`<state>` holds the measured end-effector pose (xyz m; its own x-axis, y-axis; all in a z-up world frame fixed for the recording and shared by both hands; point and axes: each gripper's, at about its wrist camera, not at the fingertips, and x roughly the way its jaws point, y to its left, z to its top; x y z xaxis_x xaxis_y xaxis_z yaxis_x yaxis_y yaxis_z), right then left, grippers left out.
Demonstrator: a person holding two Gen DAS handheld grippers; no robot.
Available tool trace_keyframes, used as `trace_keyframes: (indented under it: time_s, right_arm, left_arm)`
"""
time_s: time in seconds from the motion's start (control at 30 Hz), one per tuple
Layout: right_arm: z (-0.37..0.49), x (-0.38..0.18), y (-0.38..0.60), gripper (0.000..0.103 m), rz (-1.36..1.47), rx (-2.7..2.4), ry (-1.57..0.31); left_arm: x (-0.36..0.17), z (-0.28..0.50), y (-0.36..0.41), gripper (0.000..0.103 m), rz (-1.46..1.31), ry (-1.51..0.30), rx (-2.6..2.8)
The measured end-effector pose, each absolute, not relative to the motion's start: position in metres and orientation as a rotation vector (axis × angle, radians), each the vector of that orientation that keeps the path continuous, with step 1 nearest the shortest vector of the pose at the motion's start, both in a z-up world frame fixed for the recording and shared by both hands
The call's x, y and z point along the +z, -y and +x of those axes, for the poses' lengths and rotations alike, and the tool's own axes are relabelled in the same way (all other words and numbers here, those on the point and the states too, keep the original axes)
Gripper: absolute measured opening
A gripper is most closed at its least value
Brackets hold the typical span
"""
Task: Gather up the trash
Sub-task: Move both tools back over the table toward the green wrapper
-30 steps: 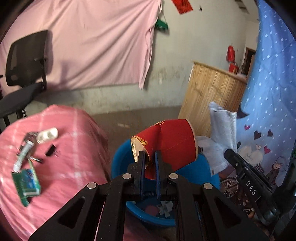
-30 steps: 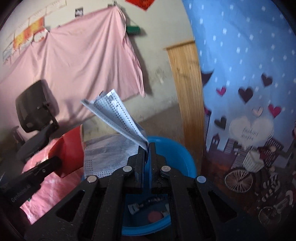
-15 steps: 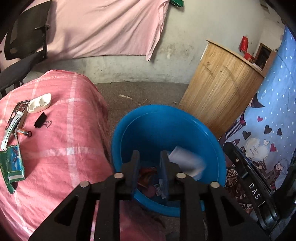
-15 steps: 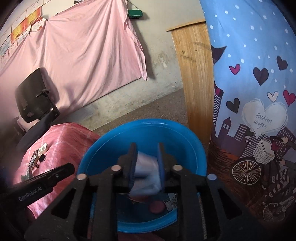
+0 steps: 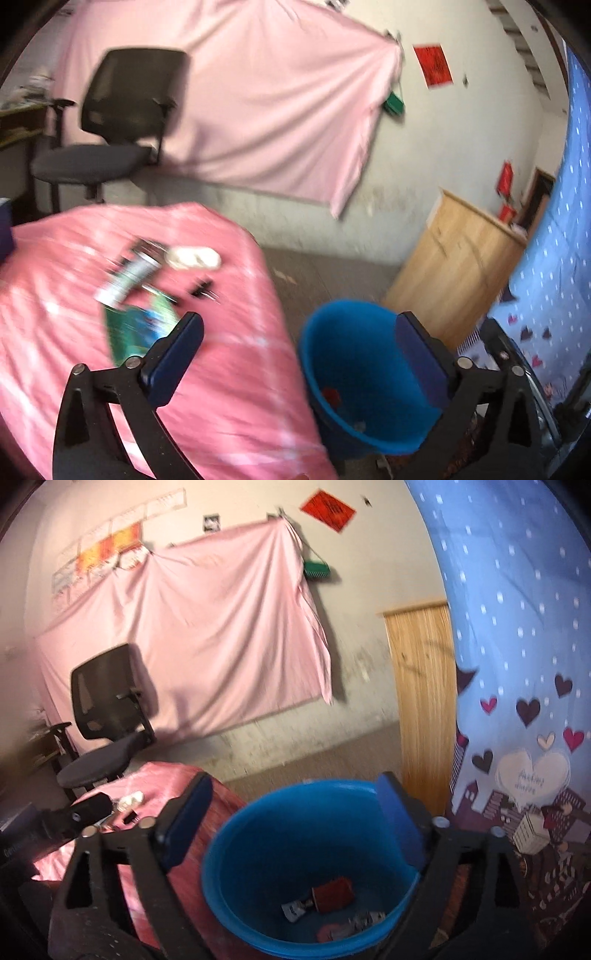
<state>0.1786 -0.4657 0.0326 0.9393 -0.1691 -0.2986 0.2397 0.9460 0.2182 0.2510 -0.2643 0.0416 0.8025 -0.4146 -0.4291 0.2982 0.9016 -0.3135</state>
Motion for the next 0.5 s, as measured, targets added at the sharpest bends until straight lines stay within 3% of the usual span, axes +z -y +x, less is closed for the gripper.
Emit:
trace_keyframes:
  time_s: [0.5]
  right_arm:
    - [0.173, 0.067, 0.379, 0.103, 0.138, -0.002, -0.072]
  left_arm:
    - [0.063, 0.219, 0.16, 0.101, -0.214, -0.284, -0.135]
